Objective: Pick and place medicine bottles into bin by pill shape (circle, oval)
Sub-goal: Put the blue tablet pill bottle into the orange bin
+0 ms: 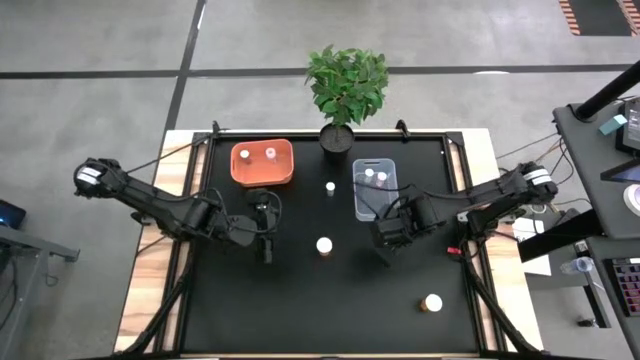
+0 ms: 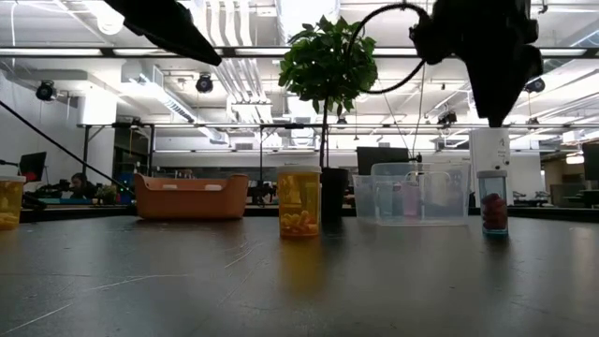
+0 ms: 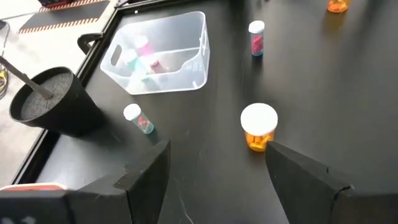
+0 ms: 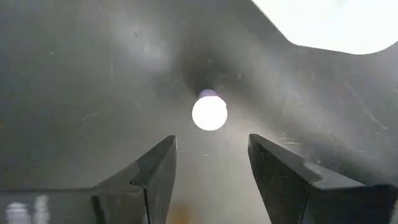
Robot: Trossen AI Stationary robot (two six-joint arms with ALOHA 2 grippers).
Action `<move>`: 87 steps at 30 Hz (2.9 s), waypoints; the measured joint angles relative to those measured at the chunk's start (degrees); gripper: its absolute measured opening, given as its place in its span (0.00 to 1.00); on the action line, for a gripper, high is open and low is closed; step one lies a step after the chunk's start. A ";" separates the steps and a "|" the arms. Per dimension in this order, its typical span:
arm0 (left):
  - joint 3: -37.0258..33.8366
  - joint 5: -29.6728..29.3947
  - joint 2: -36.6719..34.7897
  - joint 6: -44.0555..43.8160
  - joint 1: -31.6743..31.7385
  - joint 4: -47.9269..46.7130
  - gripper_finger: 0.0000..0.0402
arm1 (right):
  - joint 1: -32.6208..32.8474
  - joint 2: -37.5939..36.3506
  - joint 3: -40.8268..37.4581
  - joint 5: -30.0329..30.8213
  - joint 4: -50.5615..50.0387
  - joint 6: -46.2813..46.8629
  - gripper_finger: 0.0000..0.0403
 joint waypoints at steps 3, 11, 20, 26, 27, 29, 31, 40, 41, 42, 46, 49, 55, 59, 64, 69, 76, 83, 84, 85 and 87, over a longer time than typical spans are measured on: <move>0.00 0.00 -0.04 -0.04 0.00 0.05 0.61 | 0.61 2.63 -0.02 -0.05 0.03 -0.69 0.48; 0.00 0.00 0.07 -0.04 0.00 0.08 0.61 | 1.01 8.24 -0.04 -0.07 0.81 -4.69 0.48; -0.02 0.00 0.11 0.01 0.00 0.10 0.61 | 1.01 10.89 -0.16 0.41 2.37 -6.09 0.48; -0.04 0.00 0.13 0.03 0.04 0.60 0.61 | 1.01 12.77 -0.75 0.49 3.66 -7.78 0.48; -0.04 0.00 0.13 0.03 0.04 0.69 0.61 | 1.01 13.01 -0.78 0.49 3.97 -8.01 0.48; -0.04 0.00 0.13 0.08 0.04 0.75 0.61 | 1.01 13.47 -0.79 0.49 4.42 -8.77 0.48; -0.04 0.00 0.13 0.09 0.04 0.93 0.61 | 1.01 13.54 -0.81 0.49 4.51 -8.94 0.47; -0.09 0.00 0.13 0.11 0.04 0.99 0.61 | 0.98 13.14 -0.85 0.49 4.68 -8.92 0.30; -0.09 0.00 0.13 0.09 0.04 0.99 0.61 | 0.98 13.13 -0.85 0.49 4.69 -8.96 0.28; -0.08 0.00 0.13 0.09 0.04 0.99 0.61 | 0.98 13.09 -0.85 0.49 4.68 -9.32 0.27; -0.09 0.00 0.13 0.09 0.04 0.99 0.61 | 0.77 11.85 -0.85 0.49 4.59 -10.56 0.25; -0.17 -0.02 0.13 0.17 0.04 1.23 0.61 | 0.10 9.97 -0.26 0.48 3.05 -11.67 0.28; -2.75 0.07 0.13 4.57 0.09 8.20 0.61 | -1.29 5.59 3.53 5.18 2.77 -16.29 0.28; -4.77 0.17 0.18 7.31 0.73 12.82 0.61 | -1.44 4.21 7.06 12.58 5.03 -22.26 0.28; -5.62 0.39 0.70 7.48 3.02 16.81 0.61 | -1.57 3.92 9.09 18.14 15.85 -34.29 0.29; -5.62 4.84 3.00 7.45 5.03 18.70 0.61 | -1.92 4.37 9.05 18.37 29.38 -45.35 0.28; -5.49 12.01 8.41 9.01 8.32 24.41 0.61 | -3.25 5.01 9.17 18.05 39.22 -53.72 0.28; -5.29 15.83 11.59 9.32 11.59 32.02 0.61 | -4.10 5.94 9.05 16.68 38.61 -54.87 0.28; -5.29 16.06 12.12 9.30 11.90 33.09 0.61 | -4.09 6.02 9.04 16.55 38.63 -54.91 0.28; -5.29 16.70 12.80 9.28 12.21 34.10 0.61 | -4.09 6.04 9.01 16.47 38.60 -54.97 0.28; -5.29 19.01 14.16 9.30 12.70 35.59 0.61 | -4.14 6.19 9.01 16.47 38.75 -55.43 0.28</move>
